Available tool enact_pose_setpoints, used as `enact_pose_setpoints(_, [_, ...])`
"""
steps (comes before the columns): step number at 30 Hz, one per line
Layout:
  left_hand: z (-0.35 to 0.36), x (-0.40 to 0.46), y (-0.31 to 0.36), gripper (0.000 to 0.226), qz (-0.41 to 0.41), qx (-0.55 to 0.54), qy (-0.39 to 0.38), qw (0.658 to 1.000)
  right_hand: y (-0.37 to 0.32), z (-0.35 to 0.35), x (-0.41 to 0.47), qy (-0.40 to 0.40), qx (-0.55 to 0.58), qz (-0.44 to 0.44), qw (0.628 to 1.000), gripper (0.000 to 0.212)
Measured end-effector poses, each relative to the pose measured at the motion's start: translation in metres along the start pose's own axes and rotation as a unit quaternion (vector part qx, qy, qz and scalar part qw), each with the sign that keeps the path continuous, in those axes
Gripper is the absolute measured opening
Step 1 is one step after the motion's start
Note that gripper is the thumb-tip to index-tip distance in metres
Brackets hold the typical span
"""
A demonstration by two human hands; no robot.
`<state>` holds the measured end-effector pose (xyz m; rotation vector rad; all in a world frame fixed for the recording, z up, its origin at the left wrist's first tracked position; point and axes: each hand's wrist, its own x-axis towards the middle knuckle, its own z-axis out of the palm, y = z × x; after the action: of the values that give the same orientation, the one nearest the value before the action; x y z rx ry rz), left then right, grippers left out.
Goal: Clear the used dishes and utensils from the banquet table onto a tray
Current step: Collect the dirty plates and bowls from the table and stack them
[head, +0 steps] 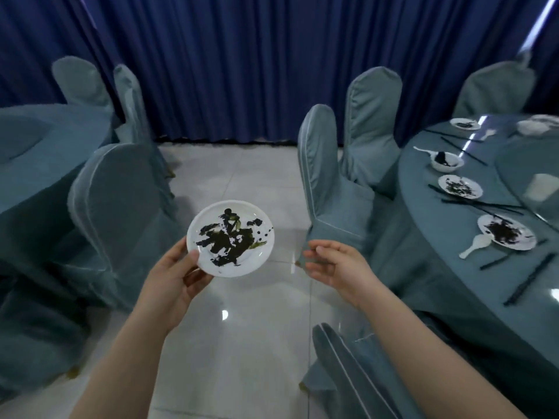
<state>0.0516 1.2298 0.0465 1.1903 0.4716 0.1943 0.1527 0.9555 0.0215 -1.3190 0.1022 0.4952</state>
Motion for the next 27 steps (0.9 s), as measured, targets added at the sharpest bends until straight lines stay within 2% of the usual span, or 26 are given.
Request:
enact_pose_setpoints(5, [0.054, 0.101, -0.002, 0.026, -0.049, 0.025, -0.099, 0.994, -0.019, -0.029, 0.039, 0.114, 0.039, -0.010, 0.993, 0.014])
enact_pose_setpoints(10, [0.115, 0.204, -0.001, 0.029, -0.088, 0.052, -0.209, 0.973, -0.037, -0.051, 0.077, 0.244, 0.081, -0.039, 0.965, 0.014])
enact_pose_setpoints(16, [0.185, 0.296, 0.011, 0.030, -0.111, 0.088, -0.338, 0.930, -0.051, -0.069, 0.107, 0.386, 0.140, -0.064, 0.910, 0.014])
enact_pose_setpoints(18, [0.213, 0.321, 0.009, 0.032, -0.141, 0.103, -0.370, 0.913, -0.050, -0.078, 0.111, 0.441, 0.162, -0.078, 0.880, 0.014])
enact_pose_setpoints(20, [0.228, 0.329, 0.006, 0.034, -0.150, 0.104, -0.373, 0.910, -0.047, -0.081, 0.107, 0.456, 0.171, -0.079, 0.870, 0.014])
enact_pose_setpoints(27, [0.330, 0.374, -0.025, 0.032, -0.185, 0.130, -0.436, 0.871, -0.049, -0.145, 0.123, 0.563, 0.206, -0.086, 0.796, 0.012])
